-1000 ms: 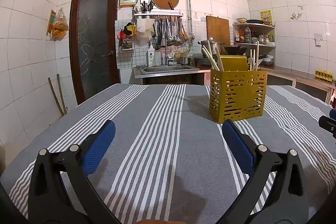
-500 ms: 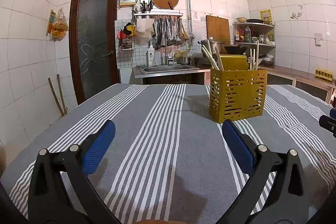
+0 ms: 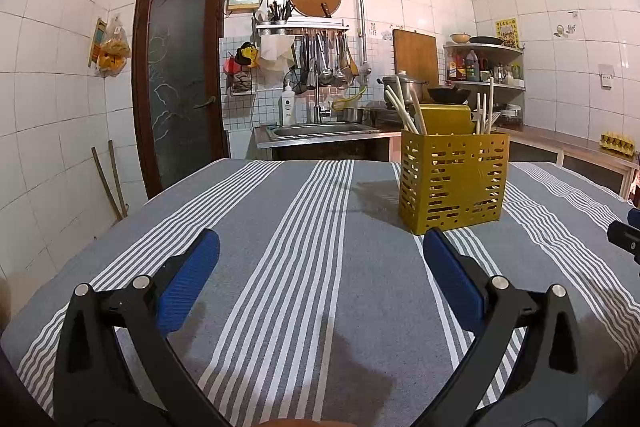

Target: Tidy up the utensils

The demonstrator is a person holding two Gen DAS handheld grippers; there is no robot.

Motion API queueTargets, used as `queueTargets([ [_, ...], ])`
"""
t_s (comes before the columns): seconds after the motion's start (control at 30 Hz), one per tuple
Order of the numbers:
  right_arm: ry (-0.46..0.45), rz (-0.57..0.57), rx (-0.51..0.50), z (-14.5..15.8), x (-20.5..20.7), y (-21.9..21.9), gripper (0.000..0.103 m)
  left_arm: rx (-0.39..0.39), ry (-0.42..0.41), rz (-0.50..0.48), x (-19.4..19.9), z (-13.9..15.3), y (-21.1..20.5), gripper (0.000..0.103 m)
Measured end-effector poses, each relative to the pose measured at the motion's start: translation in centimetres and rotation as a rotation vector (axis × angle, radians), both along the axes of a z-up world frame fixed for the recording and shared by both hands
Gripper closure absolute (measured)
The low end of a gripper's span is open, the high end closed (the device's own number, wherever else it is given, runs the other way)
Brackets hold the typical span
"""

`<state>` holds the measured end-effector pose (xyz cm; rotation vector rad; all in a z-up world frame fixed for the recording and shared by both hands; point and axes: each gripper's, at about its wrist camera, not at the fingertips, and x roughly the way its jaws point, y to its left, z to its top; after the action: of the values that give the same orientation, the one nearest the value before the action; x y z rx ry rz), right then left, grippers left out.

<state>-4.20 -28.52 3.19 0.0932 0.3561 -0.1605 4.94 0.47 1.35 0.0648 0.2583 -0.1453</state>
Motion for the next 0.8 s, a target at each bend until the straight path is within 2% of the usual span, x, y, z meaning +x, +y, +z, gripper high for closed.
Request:
queueTargets([
  [0.8,0.005,0.004,-0.002,-0.05,0.13,-0.04,0.028,0.001,0.002,0.0,-0.05,0.02,0.0,0.005],
])
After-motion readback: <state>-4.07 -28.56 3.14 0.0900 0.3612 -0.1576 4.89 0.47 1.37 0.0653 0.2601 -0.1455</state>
